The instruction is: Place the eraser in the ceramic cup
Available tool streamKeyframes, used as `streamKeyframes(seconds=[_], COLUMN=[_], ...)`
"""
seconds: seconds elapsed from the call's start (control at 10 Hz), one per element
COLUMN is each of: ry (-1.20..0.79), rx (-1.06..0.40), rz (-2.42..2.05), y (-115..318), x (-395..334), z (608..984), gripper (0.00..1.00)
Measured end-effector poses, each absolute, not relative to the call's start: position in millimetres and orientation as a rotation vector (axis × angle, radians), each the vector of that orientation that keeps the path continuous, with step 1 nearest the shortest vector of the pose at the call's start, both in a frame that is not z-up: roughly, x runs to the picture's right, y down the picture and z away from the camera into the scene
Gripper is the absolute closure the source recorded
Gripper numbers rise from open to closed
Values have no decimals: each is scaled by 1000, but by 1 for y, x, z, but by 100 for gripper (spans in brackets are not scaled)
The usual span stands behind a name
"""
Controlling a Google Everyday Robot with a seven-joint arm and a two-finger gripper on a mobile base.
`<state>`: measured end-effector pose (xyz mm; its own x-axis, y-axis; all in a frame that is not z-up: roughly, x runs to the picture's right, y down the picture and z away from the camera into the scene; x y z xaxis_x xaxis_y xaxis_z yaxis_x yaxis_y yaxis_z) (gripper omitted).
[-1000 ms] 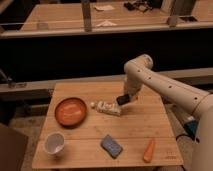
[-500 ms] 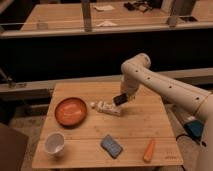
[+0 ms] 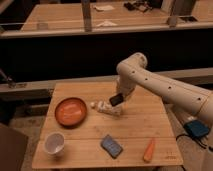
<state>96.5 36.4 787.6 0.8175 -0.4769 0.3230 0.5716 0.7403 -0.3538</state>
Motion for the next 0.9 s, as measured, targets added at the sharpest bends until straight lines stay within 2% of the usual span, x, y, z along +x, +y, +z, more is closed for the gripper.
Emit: streamKeyframes(seconds=[0.9], ry=[-266], rx=[-439], rz=[-666], y=[43], x=[51], z=[768], gripper=[99])
